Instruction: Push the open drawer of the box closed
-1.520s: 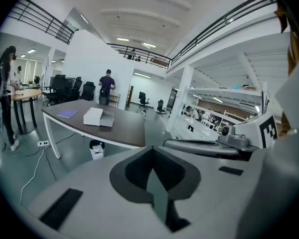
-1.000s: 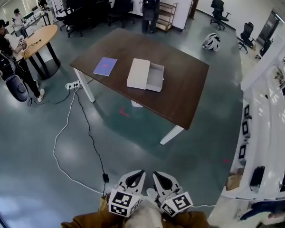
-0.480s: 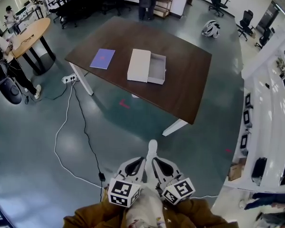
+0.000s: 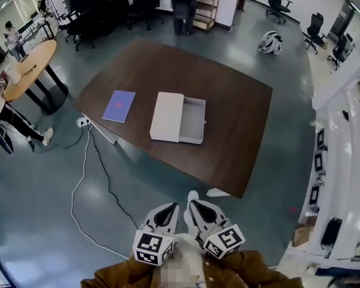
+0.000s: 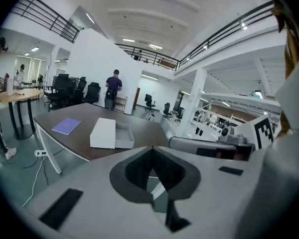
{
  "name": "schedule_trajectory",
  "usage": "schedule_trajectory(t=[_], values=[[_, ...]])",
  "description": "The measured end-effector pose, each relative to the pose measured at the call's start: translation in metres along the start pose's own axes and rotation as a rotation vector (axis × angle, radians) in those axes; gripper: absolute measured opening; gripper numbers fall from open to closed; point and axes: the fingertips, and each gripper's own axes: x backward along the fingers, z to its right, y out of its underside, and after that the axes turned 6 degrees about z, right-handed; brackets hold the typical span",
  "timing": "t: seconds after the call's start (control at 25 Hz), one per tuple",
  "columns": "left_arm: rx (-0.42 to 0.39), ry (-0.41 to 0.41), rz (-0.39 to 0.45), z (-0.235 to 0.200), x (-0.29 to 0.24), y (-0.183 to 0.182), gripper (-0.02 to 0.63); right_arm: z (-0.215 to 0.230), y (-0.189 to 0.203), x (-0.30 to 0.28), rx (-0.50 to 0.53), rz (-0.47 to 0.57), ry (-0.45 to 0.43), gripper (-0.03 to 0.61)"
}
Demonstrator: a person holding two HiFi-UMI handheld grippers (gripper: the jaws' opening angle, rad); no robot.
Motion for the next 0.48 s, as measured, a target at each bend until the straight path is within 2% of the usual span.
schedule_trajectory(t=[0.28,0.48], values=[[0.009,0.002,-0.036,-0.027,-0.130,-0.045,0.006,0.107,-0.047,-0.070,0.000,-0.007,-0.008,0.005],[-0.006,0.014,-0.052,-0.041,-0.181,-0.063,0.006,0.156,-0.062,-0.102,-0.010,-0.010,0.013,0.005]])
